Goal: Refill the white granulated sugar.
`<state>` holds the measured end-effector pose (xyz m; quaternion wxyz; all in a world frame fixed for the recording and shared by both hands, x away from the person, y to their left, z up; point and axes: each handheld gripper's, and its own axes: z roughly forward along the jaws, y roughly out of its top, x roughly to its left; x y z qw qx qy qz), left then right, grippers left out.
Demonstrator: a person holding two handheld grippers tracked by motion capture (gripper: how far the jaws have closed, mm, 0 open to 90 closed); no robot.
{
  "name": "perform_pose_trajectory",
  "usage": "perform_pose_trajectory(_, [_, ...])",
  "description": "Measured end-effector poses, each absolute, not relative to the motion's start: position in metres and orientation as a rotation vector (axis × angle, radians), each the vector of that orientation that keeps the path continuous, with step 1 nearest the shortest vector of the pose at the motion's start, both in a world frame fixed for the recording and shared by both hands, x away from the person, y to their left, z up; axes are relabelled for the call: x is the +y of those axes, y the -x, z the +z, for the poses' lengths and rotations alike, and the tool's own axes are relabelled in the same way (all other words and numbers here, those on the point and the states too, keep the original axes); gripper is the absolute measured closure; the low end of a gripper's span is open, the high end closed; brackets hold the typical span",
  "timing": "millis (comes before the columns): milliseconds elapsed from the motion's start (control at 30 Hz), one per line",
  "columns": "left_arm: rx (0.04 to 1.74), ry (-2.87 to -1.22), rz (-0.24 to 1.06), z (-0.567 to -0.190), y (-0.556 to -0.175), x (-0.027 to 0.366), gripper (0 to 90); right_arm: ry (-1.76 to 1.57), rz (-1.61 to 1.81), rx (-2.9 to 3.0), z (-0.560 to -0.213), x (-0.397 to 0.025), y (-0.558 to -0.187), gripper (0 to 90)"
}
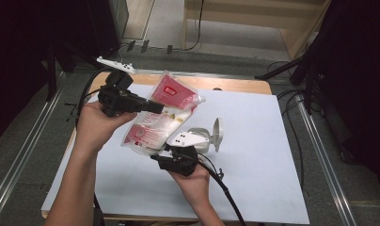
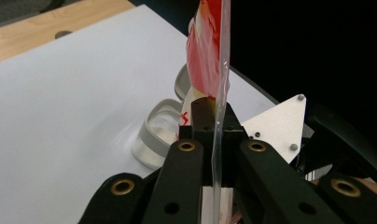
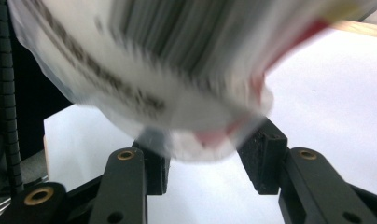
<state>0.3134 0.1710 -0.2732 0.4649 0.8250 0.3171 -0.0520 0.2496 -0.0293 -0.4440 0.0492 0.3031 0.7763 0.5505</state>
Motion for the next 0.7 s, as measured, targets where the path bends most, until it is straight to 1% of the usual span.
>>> perform_pose_trajectory(100, [0.784,-2.008,-0.114,-0.272,-0.313,0.176,90.0,-0.900,1.664,2.374,-0.442,-0.032,-0.249,57.5])
perform_pose_trajectory(333, [0.863,-2.028,-0.025,-0.276,-0.319,0.186,90.0,-0.829,1.645,2.431,-0.438,-0.040,-0.251,58.1])
perform_pose_trajectory(700, [0.939,-2.013,-0.012,-0.300,-0.338,0.195,89.8,-0.723,1.644,2.528,-0.430,-0.055,-0.259,56.7])
